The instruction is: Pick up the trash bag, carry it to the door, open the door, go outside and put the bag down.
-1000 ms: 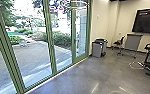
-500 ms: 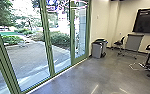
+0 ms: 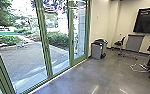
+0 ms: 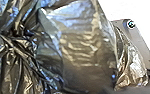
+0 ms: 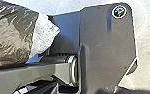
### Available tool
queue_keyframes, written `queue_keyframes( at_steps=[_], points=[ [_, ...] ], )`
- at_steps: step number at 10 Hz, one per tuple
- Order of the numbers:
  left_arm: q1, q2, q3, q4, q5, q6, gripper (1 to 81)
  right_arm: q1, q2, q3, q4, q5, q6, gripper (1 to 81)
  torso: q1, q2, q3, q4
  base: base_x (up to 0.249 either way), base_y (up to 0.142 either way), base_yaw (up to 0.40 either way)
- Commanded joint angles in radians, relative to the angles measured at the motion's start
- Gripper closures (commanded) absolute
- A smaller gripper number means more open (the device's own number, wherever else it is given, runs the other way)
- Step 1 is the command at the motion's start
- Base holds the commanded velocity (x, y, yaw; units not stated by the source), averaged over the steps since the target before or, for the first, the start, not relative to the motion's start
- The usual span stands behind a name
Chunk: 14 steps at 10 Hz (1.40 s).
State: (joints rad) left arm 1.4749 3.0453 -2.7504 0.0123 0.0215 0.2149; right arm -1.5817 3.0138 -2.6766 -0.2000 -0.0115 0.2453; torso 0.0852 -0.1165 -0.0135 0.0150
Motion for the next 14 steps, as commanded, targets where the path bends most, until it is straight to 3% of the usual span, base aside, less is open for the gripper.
queue_keyframes(
  at_steps=[1, 12, 14],
  points=[
    [-0.057, 0.003, 0.003, 0.008, 0.049, 0.011, 81.1, 0.045, -0.001, 0.002, -0.002, -0.053, 0.000, 1.0, 0.000, 0.000, 0.000, 0.000, 0.184, -0.072, 0.000],
    [-0.057, -0.009, 0.003, 0.008, 0.046, 0.011, 81.1, 0.045, -0.001, -0.002, -0.002, -0.053, 0.000, 1.0, 0.000, 0.000, 0.000, 0.000, 0.184, -0.006, 0.000],
    [-0.055, -0.026, 0.001, 0.028, 0.043, 0.011, 81.1, 0.044, 0.003, -0.003, -0.010, -0.054, -0.001, 1.0, 0.000, 0.000, 0.000, 0.000, 0.163, 0.000, 0.000]
  ],
)
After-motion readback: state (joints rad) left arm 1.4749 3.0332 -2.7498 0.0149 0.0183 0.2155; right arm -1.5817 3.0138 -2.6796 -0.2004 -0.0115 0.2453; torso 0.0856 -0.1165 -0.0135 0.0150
